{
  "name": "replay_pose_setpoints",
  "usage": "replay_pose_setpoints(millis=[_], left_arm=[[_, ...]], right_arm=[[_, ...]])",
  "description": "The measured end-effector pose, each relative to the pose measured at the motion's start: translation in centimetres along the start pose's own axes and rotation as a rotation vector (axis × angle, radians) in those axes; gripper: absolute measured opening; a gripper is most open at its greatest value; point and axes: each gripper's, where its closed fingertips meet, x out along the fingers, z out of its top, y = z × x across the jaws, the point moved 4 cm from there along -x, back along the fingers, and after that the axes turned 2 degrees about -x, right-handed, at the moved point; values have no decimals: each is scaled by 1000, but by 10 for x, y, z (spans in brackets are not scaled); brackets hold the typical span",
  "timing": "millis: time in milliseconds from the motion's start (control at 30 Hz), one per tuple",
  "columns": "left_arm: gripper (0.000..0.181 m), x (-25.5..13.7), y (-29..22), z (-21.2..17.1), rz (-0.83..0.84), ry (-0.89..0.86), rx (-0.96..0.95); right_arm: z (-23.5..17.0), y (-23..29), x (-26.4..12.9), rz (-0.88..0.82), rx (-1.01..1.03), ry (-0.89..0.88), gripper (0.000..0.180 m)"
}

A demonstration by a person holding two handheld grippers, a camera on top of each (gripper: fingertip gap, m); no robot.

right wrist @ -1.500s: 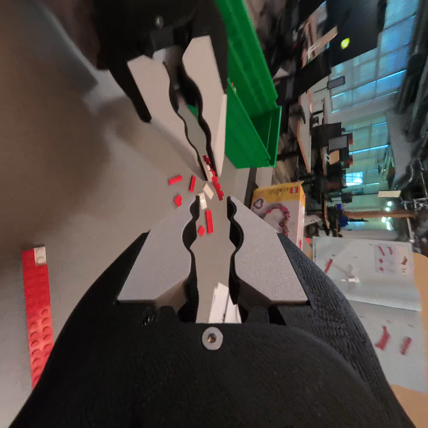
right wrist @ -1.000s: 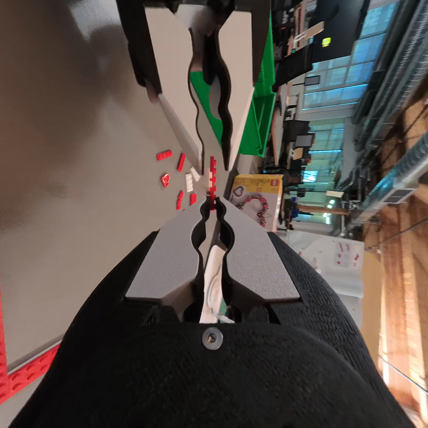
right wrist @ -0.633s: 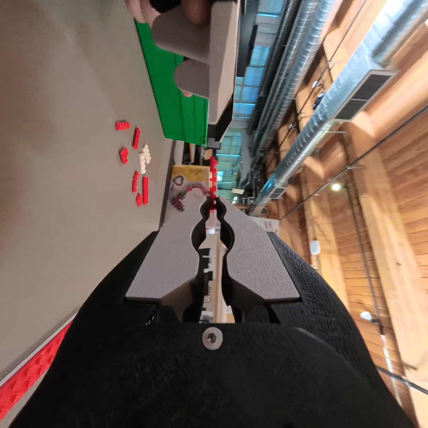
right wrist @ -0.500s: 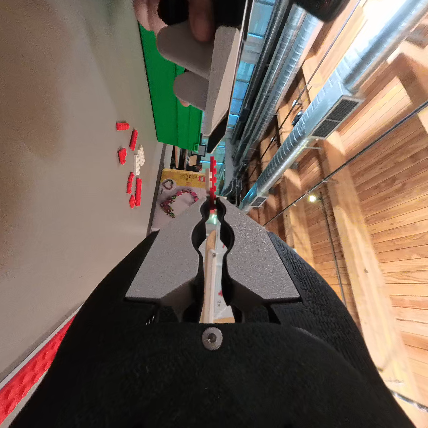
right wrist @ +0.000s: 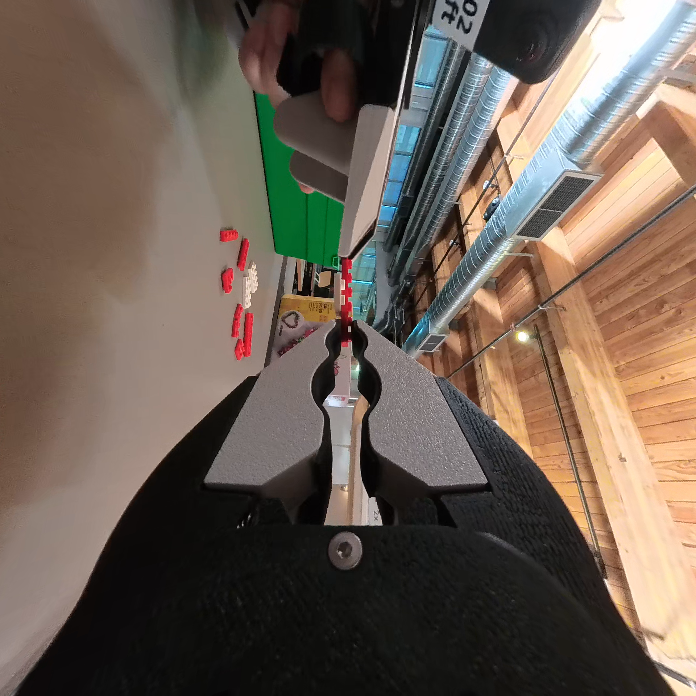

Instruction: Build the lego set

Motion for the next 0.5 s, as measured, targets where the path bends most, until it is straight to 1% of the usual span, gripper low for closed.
replay_pose_setpoints(millis=[67,133,233,300,400,433,467,500], left_arm=[[22,0,0,2,0,-20,-19],[26,1,0,2,-5,-18,-34],[17,2,-2,0,-20,-6,-18],[7,3,-5,0,-26,-4,5],[6,2,-6,2,-17,-4,61],[6,1,-5,4,-1,-12,93],[6,-1,-5,4,14,-12,124],[6,-2,-3,5,34,-14,149]], right_arm=[[0,0,0,0,0,-3,2],[1,0,-1,2,1,-12,2],[3,-1,-1,-5,4,-23,2],[5,-2,-1,-11,-2,-26,2],[4,-3,-1,-23,-5,-24,3],[4,-4,-1,-34,-3,-21,12],[2,-5,-1,-39,4,-9,28],[-3,-7,-3,-45,9,16,37]])
